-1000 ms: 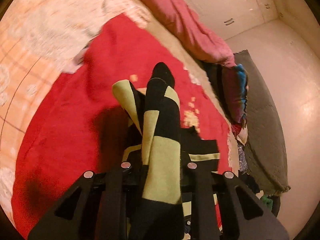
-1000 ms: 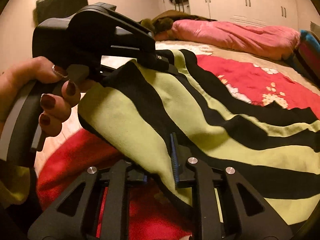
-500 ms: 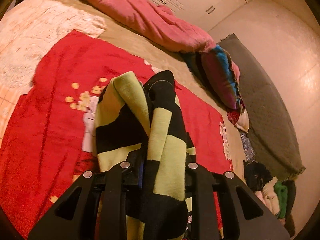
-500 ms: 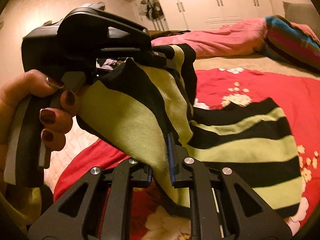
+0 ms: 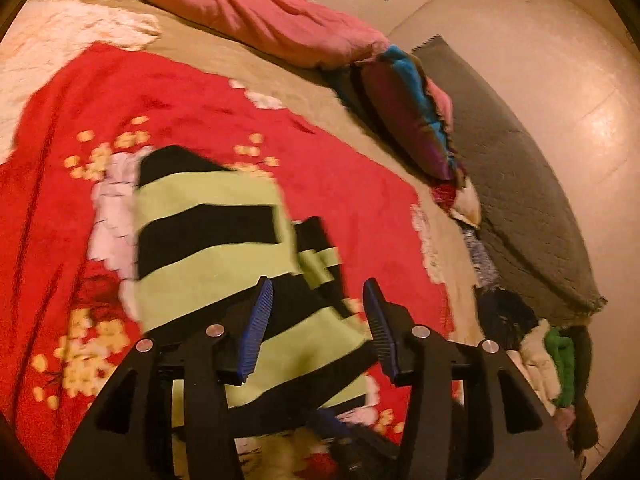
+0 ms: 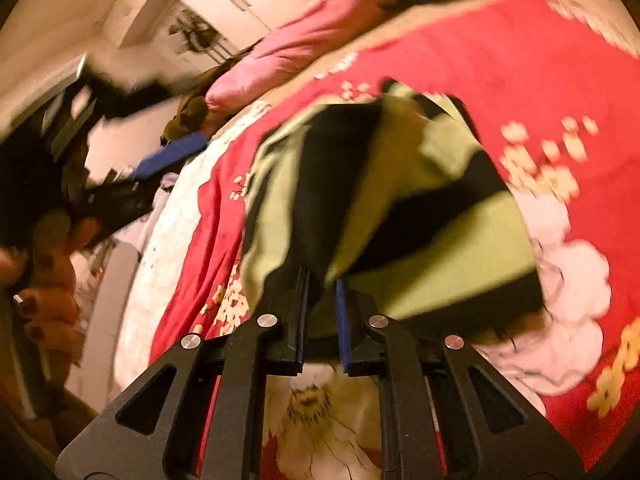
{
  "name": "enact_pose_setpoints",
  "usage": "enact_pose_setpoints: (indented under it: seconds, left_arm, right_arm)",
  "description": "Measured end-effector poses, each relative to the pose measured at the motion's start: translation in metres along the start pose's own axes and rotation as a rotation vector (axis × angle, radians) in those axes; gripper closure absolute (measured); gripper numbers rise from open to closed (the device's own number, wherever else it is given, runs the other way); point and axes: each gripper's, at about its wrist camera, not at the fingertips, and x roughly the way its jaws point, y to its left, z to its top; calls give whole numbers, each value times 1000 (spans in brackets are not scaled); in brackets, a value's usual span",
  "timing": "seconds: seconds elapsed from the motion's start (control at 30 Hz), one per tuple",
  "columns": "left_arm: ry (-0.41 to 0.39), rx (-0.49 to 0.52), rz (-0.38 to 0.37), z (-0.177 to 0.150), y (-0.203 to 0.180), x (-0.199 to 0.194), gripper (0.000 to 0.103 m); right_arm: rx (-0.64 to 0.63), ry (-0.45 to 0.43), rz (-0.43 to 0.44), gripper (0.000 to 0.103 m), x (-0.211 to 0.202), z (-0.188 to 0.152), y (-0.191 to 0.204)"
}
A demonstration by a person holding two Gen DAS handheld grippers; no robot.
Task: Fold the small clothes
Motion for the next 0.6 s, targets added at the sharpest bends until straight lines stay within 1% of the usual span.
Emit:
enact_pose_setpoints:
  seconds: [0.07, 0.13, 0.17, 0.2, 0.23, 0.27, 0.33, 0.37, 0.43, 0.5, 0.57, 0.6]
  left_arm:
    - [-5, 7, 48, -8, 14, -6, 52]
    - [-6, 13, 89, -14, 26, -8, 51]
    - [-5, 16, 115, -19, 36, -10, 51]
    - [-5, 18, 128, -22, 41, -11, 51]
    - [-4, 22, 149, -25, 47, -12, 51]
    - [-3, 32, 177, -30, 54, -13, 51]
    - [0, 41, 207, -37, 63, -14, 51]
    - [1, 48, 219, -42, 68, -14, 51]
    - [4, 58, 231, -49, 72, -14, 50]
    - [9, 74, 236, -54, 73, -13, 47]
    - [13, 101, 247, -58, 70, -8, 46]
    - [15, 121, 249, -59, 67, -6, 46]
  right_arm:
    - [13, -7, 7, 92, -5, -1, -2]
    - [16, -25, 16, 84, -9, 0, -1]
    - [10, -48, 14, 74, -14, 2, 1]
    - [5, -70, 16, 66, -19, 7, 0]
    - [-1, -87, 17, 62, -23, 10, -1]
    - [-11, -104, 22, 56, -26, 12, 2]
    - [-45, -118, 34, 40, -32, 19, 7]
    - [-65, -117, 34, 31, -32, 23, 9]
    - [-79, -125, 25, 29, -35, 27, 10]
    - [-70, -122, 13, 21, -31, 34, 8]
    - [-45, -111, 20, 21, -25, 42, 4]
    - [-32, -97, 21, 18, -20, 47, 2]
